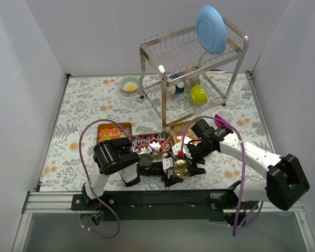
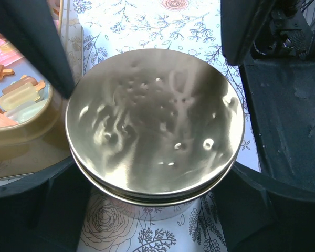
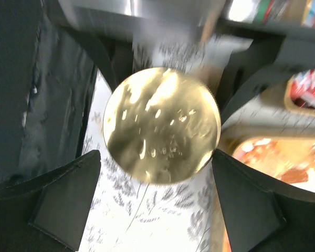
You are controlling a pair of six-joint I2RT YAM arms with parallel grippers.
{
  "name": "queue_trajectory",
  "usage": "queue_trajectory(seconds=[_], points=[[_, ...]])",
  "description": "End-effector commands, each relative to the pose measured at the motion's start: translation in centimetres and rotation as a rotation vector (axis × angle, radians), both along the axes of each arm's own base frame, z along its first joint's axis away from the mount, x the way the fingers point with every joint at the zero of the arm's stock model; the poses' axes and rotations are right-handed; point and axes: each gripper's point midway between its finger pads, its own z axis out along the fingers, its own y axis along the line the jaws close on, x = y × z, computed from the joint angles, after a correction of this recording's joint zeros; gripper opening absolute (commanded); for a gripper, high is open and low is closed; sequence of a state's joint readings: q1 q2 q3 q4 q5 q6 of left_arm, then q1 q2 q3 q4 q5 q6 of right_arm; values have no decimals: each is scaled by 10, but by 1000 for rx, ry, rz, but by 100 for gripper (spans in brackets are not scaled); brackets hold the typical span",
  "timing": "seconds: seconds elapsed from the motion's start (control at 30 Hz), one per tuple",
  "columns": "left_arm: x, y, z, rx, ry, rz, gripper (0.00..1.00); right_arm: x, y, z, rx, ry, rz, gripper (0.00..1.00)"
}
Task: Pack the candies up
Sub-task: Screw the bottle lid onto the packing bottle.
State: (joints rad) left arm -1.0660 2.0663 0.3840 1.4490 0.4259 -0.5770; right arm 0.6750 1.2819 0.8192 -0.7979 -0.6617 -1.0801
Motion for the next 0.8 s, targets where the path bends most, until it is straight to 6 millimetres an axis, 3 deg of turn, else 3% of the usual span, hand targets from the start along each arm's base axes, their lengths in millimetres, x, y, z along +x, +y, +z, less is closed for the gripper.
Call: queue_trajectory(seconds=[0.0,0.23,0.57,0.77], points=[[18,24,-20,-16,62,157,0,-48,-55,-22,-243,185,-8,93],[15,24,-20,-16,68,142,0,-54,-61,-15,-247,178,33,90],[11,23,-20,-16,75,121,0,11,-19,20,-106,60,-95,90],[11,23,-19,-19,74,118,0,25,7,21,-40,111,-67,91]])
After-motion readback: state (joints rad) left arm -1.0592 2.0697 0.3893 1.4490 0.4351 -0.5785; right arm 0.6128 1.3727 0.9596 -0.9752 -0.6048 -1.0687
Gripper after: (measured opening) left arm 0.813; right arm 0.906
